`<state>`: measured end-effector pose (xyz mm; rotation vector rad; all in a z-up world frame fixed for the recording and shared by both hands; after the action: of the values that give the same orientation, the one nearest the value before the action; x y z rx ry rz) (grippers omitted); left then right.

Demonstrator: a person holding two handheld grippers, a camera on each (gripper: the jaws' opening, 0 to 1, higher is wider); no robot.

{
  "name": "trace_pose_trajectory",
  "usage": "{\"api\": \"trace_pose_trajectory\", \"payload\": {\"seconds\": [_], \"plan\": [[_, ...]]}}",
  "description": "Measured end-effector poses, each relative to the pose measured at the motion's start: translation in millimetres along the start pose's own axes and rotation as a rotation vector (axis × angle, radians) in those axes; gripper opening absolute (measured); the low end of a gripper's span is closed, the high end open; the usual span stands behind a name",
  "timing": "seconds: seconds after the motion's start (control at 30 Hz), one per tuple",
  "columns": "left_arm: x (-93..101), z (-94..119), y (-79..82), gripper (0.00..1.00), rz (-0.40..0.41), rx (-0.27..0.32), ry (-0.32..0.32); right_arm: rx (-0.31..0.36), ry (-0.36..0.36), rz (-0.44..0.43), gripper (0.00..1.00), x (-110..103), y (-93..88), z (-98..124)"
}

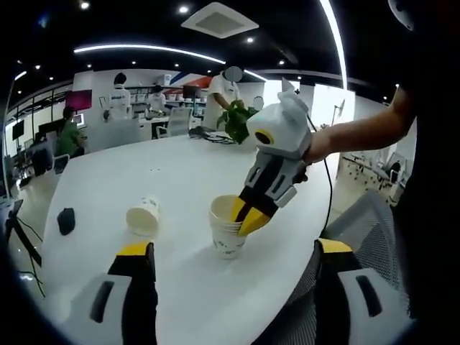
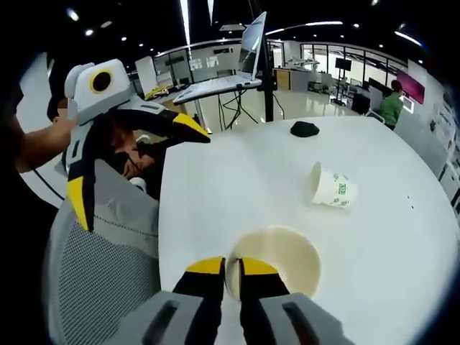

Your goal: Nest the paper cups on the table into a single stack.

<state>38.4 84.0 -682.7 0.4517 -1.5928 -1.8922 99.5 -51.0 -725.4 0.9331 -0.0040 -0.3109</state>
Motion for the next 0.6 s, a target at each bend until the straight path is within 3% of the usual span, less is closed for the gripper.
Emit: {"api": "trace_pose_trajectory", "payload": {"seconds": [0.27, 0.6], "plan": [[-2.4, -1, 0.4, 0.89, -0.001, -0.003, 0.004, 0.039, -0.031, 0.014, 0.08, 1, 8.5, 12], [-8.2, -9, 2.0, 0.88, 0.004, -0.004, -0.006, 0.119, -0.104, -0.03, 0.12, 4, 14.6, 34]]}}
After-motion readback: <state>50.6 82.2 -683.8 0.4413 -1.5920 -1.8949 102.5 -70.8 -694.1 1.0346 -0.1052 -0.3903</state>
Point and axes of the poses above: the point that each gripper's makers call its tool centre point, and the gripper's own axes: z roughly backward along the fingers, x roughly to its right, y roughly out of its top, the point moved 6 cm from there along z, roughly backward along the fingers, and after that the axes turned 10 degrees about x, right-handed, at the moved point
